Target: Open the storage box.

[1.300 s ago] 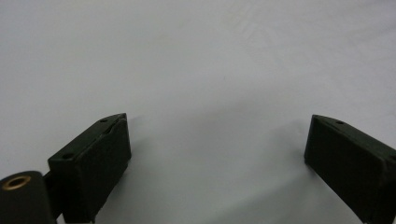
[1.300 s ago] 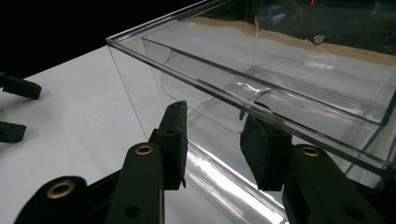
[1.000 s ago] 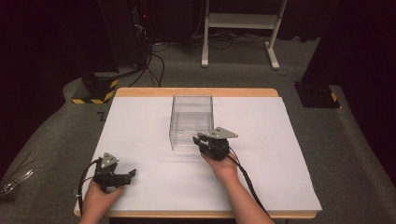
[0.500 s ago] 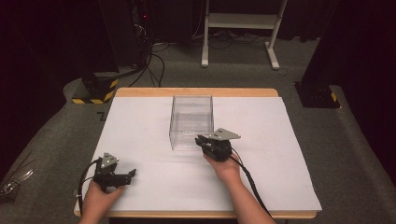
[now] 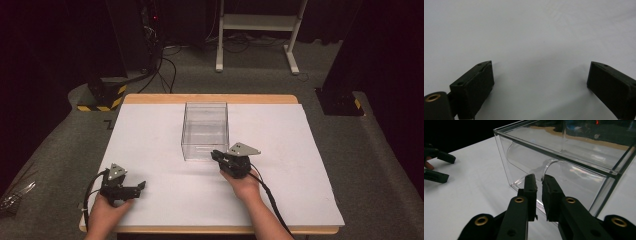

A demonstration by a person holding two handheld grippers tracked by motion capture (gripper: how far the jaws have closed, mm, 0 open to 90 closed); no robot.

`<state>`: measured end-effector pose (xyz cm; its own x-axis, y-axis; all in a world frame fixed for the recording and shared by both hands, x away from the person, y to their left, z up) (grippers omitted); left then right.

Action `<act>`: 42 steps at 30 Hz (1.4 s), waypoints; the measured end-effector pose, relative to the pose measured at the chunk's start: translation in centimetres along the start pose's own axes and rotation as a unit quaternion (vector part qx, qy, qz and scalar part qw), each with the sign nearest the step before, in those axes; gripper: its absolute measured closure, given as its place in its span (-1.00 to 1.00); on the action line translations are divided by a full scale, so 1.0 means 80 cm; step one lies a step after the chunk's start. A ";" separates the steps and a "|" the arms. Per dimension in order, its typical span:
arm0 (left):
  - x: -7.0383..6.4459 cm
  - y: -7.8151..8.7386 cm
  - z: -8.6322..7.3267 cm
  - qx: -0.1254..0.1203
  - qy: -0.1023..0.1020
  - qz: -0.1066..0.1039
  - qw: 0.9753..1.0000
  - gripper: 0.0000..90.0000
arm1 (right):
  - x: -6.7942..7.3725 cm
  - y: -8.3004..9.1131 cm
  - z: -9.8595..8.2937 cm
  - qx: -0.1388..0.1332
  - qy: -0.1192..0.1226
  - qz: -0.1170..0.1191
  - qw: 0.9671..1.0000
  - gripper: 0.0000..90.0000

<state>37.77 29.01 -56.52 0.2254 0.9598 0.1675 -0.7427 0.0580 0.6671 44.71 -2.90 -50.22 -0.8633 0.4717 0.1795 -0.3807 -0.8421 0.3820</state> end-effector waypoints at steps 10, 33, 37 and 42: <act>0.000 0.000 0.000 0.000 0.000 0.000 1.000 -0.84 | -0.004 -0.014 0.000 0.009 -0.013 0.028 0.999 0.53; 0.000 0.000 0.000 0.000 0.000 0.000 1.000 -0.84 | -0.003 -0.014 0.006 -0.003 -0.011 0.044 0.999 0.53; 0.000 0.000 0.000 0.000 0.000 0.000 1.000 -0.84 | -0.003 -0.016 0.005 -0.001 -0.011 0.049 0.999 0.65; 0.000 0.000 0.000 0.000 0.000 0.000 1.000 -0.84 | -0.002 -0.012 0.004 0.009 0.001 0.048 0.999 0.70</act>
<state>37.76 29.01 -56.52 0.2251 0.9598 0.1680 -0.7430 0.0575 0.6668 45.33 -2.08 -50.34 -0.8959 0.3891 0.2143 -0.2906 -0.8783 0.3797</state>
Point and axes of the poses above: each handheld gripper's, and its own axes: y roughly backward along the jaws, z roughly out of its top, x roughly to its left, the point moved 8 cm from there along -y, roughly forward along the jaws, and after that the axes turned 13 degrees about z, right-handed, at the moved point
